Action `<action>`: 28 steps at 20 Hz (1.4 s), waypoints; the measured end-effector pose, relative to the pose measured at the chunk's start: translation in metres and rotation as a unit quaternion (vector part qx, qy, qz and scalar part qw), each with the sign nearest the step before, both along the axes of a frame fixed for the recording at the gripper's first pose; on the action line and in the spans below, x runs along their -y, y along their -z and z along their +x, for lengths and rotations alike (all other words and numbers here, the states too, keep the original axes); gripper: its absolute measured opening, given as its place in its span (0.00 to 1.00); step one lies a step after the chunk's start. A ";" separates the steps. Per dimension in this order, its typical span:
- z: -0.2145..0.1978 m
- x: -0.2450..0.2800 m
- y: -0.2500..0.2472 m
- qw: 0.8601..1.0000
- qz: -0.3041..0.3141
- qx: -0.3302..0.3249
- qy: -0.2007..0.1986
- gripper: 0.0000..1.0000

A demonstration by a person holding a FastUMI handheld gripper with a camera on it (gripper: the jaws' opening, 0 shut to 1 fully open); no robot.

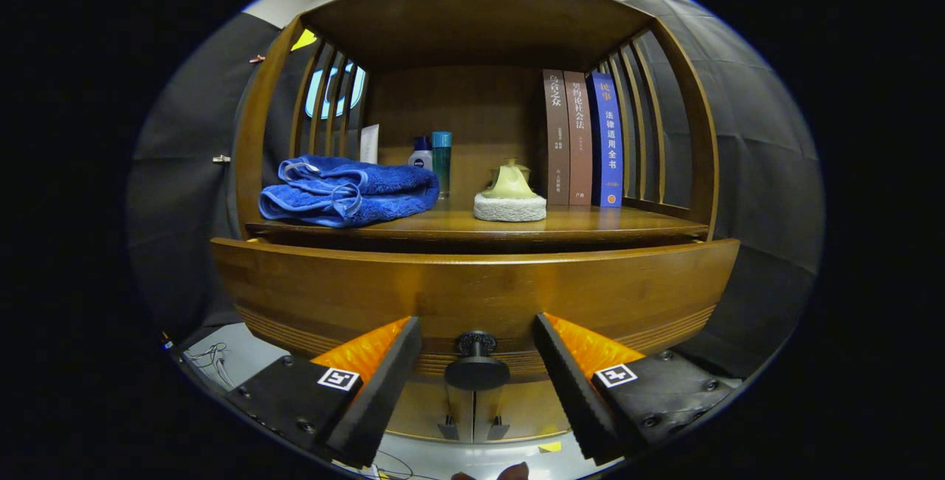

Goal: Pull open the drawer, take out the items inside it, and place them on the countertop above the cabinet.

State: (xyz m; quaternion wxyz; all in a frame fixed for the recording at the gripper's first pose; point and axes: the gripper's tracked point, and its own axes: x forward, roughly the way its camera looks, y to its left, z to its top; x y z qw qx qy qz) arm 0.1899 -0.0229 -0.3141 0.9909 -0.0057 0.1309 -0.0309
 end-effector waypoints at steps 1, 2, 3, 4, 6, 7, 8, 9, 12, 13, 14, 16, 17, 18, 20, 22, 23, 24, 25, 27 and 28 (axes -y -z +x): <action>0.004 0.000 0.000 1.000 0.001 -0.001 0.001 1.00; 0.008 0.000 0.001 1.000 0.004 -0.003 0.002 1.00; 0.014 0.000 0.002 1.000 0.007 -0.005 0.003 1.00; 0.019 0.000 0.004 1.000 0.011 -0.008 0.003 1.00; 0.028 0.001 0.005 1.000 0.016 -0.011 0.004 1.00; 0.031 0.002 0.007 1.000 0.016 -0.016 0.005 1.00; 0.032 0.001 0.007 1.000 0.019 -0.013 0.008 1.00; 0.033 0.000 0.007 1.000 0.016 -0.011 0.009 1.00; 0.033 -0.002 0.010 1.000 0.014 -0.015 0.009 1.00; 0.032 -0.003 0.011 1.000 0.016 -0.021 0.005 0.99; 0.027 -0.005 0.011 0.999 0.020 -0.027 -0.001 0.99; 0.016 -0.006 -0.008 1.000 0.027 -0.012 -0.006 1.00; 0.005 -0.007 -0.021 0.999 0.033 -0.002 -0.007 1.00; -0.005 -0.009 -0.037 0.999 0.037 0.008 -0.009 0.99; -0.025 -0.010 -0.071 0.999 0.036 0.024 -0.013 0.99; -0.047 -0.016 -0.104 0.998 0.036 0.036 -0.022 0.99; -0.058 -0.020 -0.119 0.998 0.036 0.042 -0.028 0.99; -0.069 -0.023 -0.134 0.998 0.033 0.046 -0.033 0.99; -0.080 -0.025 -0.146 0.998 0.027 0.050 -0.038 0.99; -0.104 -0.030 -0.167 0.997 0.015 0.054 -0.049 0.99; -0.115 -0.033 -0.178 0.997 0.013 0.060 -0.055 0.99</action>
